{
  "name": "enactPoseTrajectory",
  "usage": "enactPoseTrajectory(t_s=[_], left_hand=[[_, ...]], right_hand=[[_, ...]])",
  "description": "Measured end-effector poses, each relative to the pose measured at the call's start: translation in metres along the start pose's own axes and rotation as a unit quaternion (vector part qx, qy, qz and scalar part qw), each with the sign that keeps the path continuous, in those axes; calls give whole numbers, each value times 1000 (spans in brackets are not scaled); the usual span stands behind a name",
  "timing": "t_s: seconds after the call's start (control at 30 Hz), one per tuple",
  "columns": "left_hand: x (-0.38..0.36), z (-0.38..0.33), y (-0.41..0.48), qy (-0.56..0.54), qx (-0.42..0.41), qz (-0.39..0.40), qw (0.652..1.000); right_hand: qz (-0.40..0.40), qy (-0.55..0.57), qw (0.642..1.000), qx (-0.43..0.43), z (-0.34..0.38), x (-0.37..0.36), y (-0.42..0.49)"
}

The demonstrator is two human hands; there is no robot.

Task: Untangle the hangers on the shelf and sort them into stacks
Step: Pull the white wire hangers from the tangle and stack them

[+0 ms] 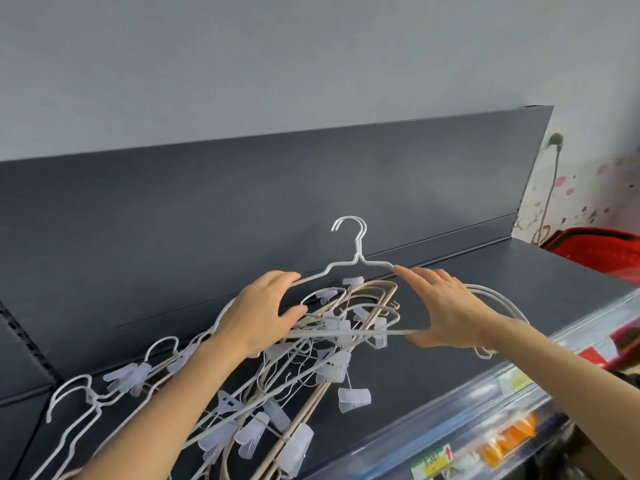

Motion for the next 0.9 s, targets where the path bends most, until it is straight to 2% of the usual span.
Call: enactPoseTrajectory(t_s=[0.13, 0.4, 0.67, 0.9], left_hand=[[-17, -31, 17, 56, -52, 5, 997], [-63, -100, 58, 117, -80, 36, 989], [-110, -153, 88, 119, -68, 52, 989], [-140, -184, 102, 122, -54, 77, 988]], right_hand=[[-12, 45, 998, -48, -51, 5, -19], [-12, 61, 992, -106, -164, 10, -62], [26, 91, 985, -144, -257, -9, -94], [63, 75, 981, -166, -298, -36, -95]])
Point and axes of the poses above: each hand's wrist, its own y-axis towards the middle knuckle, its own x-axis out of the back of the hand, z = x × y, the point moved 2 cm from there along y, towards the middle knuckle, and after that the axes turned 10 degrees about x, right-handed, at the moved point
